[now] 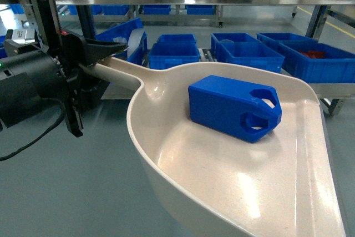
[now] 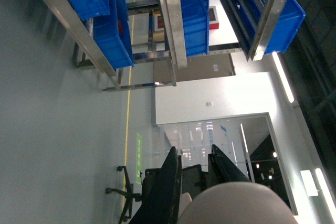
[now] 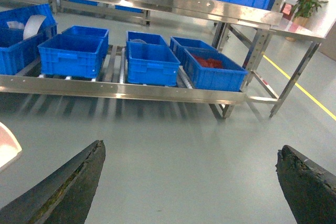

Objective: Place part in tray to right shelf

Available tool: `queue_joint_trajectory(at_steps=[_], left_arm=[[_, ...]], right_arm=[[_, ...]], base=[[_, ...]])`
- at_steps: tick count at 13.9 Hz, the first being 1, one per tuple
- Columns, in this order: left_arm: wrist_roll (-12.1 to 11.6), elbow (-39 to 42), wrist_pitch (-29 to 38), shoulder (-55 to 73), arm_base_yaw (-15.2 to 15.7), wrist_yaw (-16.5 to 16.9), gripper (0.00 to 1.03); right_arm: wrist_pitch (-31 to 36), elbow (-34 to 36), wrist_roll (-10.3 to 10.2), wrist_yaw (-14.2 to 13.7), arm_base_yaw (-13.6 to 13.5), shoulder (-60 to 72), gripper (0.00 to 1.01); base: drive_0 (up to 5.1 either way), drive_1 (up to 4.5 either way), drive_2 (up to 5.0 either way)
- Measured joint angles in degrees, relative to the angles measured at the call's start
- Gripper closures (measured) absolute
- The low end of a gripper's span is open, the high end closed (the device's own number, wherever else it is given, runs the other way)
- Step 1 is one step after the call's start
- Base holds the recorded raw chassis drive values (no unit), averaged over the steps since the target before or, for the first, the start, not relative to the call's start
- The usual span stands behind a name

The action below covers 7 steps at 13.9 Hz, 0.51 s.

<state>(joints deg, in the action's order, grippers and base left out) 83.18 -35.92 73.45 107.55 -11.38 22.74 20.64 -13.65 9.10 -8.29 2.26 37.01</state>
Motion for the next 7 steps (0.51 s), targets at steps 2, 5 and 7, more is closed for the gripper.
queue_joint_trajectory(at_steps=[2, 5, 7], left_arm=[[0.0, 0.0, -0.1, 0.0, 0.0, 0.0, 0.9], [0.0, 0.0, -0.1, 0.0, 0.0, 0.0, 0.9], [0.0, 0.0, -0.1, 0.0, 0.0, 0.0, 0.9]], right_arm=[[0.0, 0.0, 0.0, 0.0, 0.0, 0.0, 0.03], [0.0, 0.0, 0.0, 0.0, 0.0, 0.0, 0.03], [-0.1, 0.0, 0.0, 0.0, 0.0, 0.0, 0.03]], base=[[0.0, 0.0, 0.0], [0.0, 0.0, 0.0], [0.0, 0.0, 0.0]])
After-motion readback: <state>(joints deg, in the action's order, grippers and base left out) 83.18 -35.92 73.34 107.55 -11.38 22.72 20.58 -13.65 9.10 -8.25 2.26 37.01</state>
